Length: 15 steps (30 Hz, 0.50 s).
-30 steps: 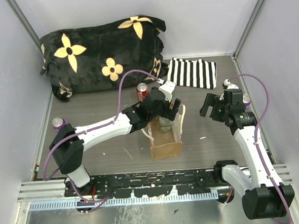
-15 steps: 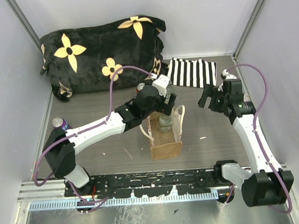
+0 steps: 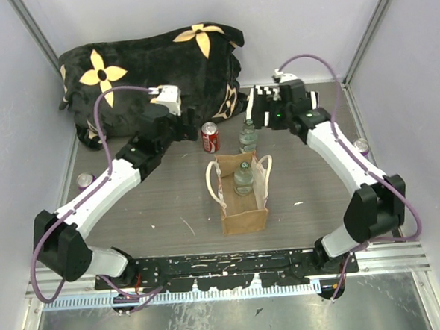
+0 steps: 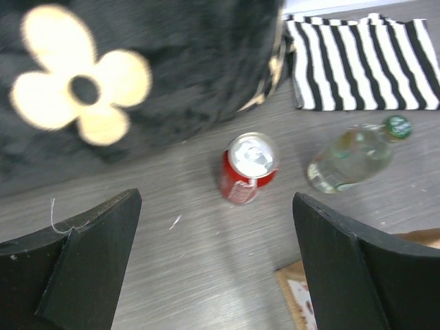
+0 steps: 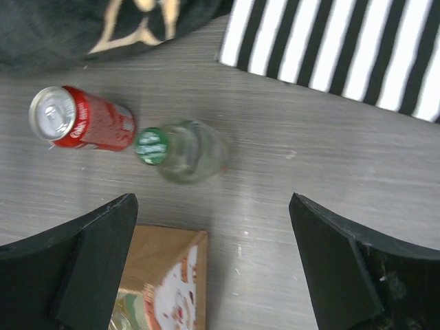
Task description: Place the beverage into the canvas bag
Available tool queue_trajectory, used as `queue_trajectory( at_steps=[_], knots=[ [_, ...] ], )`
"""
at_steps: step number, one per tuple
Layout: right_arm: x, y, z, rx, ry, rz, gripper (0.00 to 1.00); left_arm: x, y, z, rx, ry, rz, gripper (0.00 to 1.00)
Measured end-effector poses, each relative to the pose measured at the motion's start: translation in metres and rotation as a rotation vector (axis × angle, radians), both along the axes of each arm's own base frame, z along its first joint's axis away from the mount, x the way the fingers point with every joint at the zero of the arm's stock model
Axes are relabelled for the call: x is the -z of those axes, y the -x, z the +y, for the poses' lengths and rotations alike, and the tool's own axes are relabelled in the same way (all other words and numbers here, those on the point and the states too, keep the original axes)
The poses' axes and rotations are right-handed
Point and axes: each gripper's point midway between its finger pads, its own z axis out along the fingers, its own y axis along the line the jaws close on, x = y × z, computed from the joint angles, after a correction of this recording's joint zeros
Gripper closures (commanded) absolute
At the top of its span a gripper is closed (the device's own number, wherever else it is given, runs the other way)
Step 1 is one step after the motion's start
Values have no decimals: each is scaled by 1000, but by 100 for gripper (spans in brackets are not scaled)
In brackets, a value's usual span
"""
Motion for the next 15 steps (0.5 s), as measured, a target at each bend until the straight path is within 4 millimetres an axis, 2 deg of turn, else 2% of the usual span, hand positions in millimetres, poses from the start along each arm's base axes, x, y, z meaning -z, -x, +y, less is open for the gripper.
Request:
queue_trajectory(
  at_steps=[2,6,11,15],
  knots=[
    [6,-7,29,-49,25,-14,2,5,-1,21,-43,3,17,2],
    [19,-10,63,-95,53,-25,2,19,7,49,-88,-7,56,2],
    [11,-20,70,-58,61,-92,2,31,19,60,-94,-14,89,2],
    [8,-28,69,-17,60,-135,2,26,26,64,-93,-4,84,2]
  ],
)
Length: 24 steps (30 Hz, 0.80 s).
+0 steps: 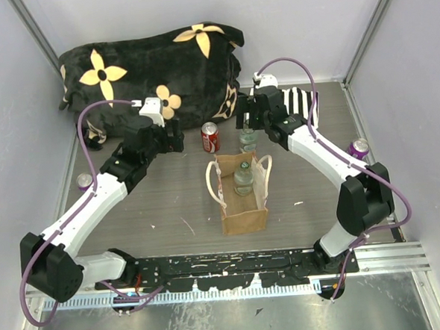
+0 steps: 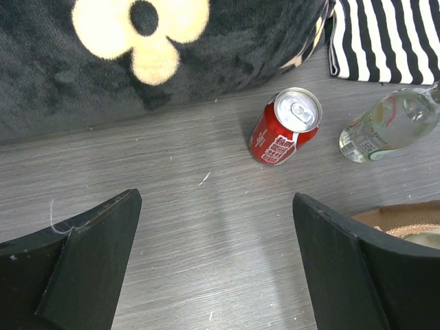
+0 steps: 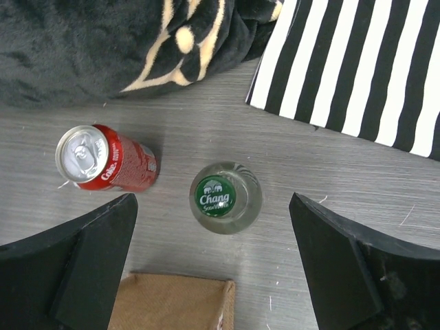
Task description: Place the beverage into the canvas bag
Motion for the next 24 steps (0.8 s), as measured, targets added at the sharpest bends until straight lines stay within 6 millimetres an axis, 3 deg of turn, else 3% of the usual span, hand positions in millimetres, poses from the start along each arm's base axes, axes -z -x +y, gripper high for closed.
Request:
queue_trajectory(
  at_steps=[11,20,24],
  knots=[
    [54,-11,16,36,21,45,6,3,5,-1,16,6,10,2],
    [64,-20,20,63,43,30,13,6,3,-2,18,3,19,2],
    [71,-21,17,75,58,38,27,10,2,-3,19,-1,28,2]
  ],
)
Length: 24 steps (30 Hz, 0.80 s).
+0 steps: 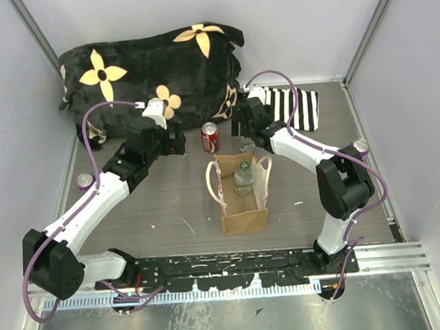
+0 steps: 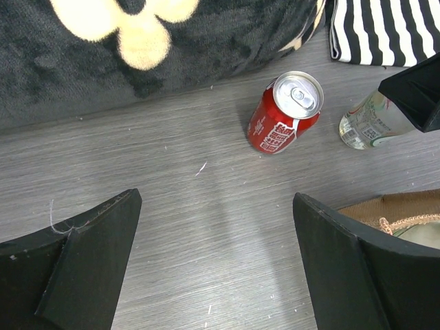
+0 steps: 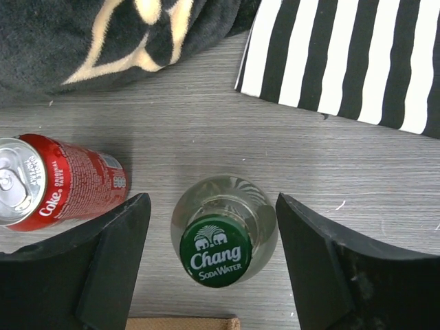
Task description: Place the beverage into the canvas bag
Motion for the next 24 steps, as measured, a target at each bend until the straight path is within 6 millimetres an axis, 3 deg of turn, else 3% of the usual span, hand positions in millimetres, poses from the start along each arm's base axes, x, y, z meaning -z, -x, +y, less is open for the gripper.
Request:
queue_trajectory(
  at_steps=[5,9,12,13,15,16,22,23,24],
  knots=[
    [2,-2,-5,22,16,-2,39,2,0,-1,5,0,6,1],
    [1,-2,-5,29,15,-8,55,2,0,-2,9,1,7,1],
    [0,-3,-5,28,15,-10,60,2,0,-2,11,3,7,2],
    [0,-3,-5,29,14,-10,66,2,0,-3,12,3,8,1],
    [0,-3,-5,29,15,-11,91,2,0,-3,13,4,8,2],
    [0,-3,-5,29,15,-11,98,2,0,-3,14,4,8,2],
    [0,-3,-5,29,17,-12,98,2,0,-3,14,5,7,1],
    [0,-3,-5,29,17,-13,92,3,0,-3,14,5,7,1],
    [0,-3,-5,29,17,-12,75,3,-1,-4,14,6,7,2]
  ],
)
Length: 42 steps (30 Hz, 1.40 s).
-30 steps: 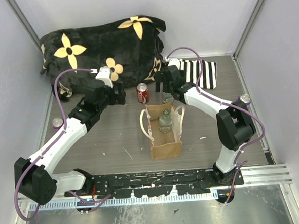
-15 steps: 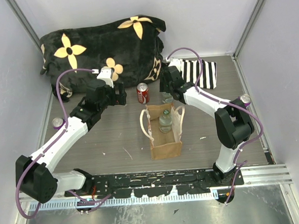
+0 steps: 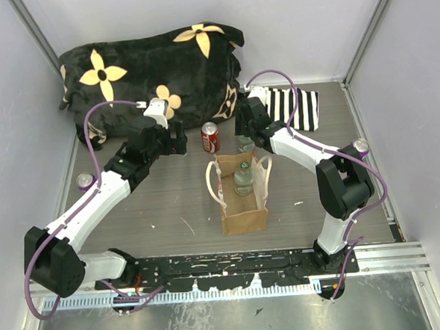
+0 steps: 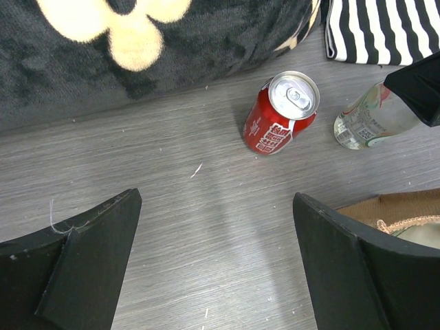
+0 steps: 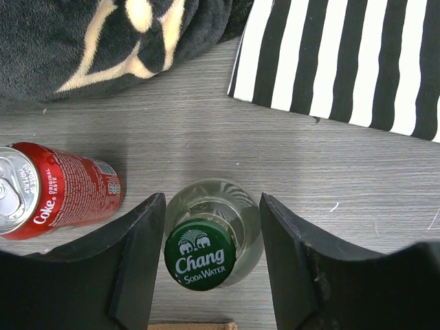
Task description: Place the beverage into the canvas bag
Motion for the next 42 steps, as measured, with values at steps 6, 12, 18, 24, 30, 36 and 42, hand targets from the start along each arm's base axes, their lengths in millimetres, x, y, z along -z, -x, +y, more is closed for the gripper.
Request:
queue_trajectory(
  at_steps=[6,12,18,24,30,36,42],
  knots=[
    [0,0,0,-2,3,0,30,11,-3,-2,1,-11,24,1],
    [2,0,0,-2,6,5,24,12,-3,-3,3,-11,26,1],
    [1,0,-1,1,8,4,27,12,-3,-3,3,-11,26,1],
    [-5,-4,0,6,6,-9,40,13,-4,-3,3,-11,28,1],
    [-7,-5,-1,11,8,-20,74,13,-4,-3,3,-11,29,1],
    [-12,-8,-3,22,17,-36,99,14,-4,-3,2,-8,31,2],
    [-12,-8,-3,24,18,-34,99,14,-4,-3,1,-6,32,1]
  ],
)
